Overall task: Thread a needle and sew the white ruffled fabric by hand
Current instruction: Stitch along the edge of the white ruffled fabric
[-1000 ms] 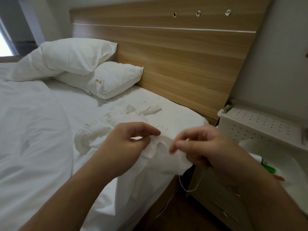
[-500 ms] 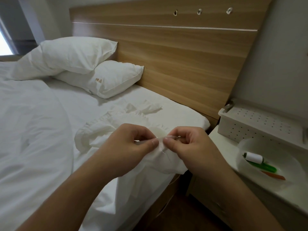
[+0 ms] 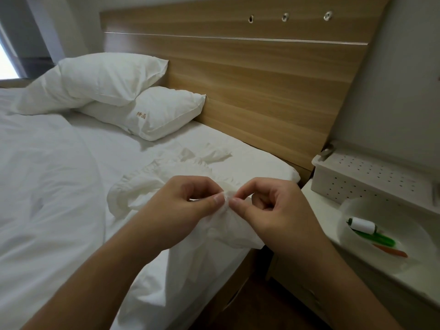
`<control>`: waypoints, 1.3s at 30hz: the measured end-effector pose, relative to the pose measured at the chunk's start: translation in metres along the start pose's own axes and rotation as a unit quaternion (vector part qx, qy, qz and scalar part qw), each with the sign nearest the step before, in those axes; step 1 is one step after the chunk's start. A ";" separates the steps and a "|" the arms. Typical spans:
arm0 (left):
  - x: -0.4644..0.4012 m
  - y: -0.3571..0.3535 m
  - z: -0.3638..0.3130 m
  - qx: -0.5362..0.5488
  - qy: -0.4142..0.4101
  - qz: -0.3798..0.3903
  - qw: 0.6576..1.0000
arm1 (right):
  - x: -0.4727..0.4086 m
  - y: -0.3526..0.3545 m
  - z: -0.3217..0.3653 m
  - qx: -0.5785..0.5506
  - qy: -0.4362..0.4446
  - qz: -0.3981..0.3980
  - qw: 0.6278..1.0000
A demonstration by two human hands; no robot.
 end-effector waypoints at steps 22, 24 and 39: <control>0.002 -0.001 -0.002 -0.004 0.033 -0.019 0.999 | -0.002 0.022 -0.008 -0.098 -0.083 -0.039 0.991; 0.001 -0.001 -0.002 -0.004 0.034 -0.023 0.999 | -0.001 0.021 -0.005 -0.085 -0.079 -0.029 0.993; 0.000 0.002 0.003 0.034 0.072 -0.104 0.991 | 0.002 0.012 -0.017 0.208 -0.254 0.205 0.922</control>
Point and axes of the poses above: each hand's wrist, its own x-axis away from the middle knuckle, its own y-axis out of the back of the hand, z = x × y, the point moved 5 cm from there along -x, towards the middle knuckle, and after that the axes turned 12 degrees about -y, right-handed, at the moved point
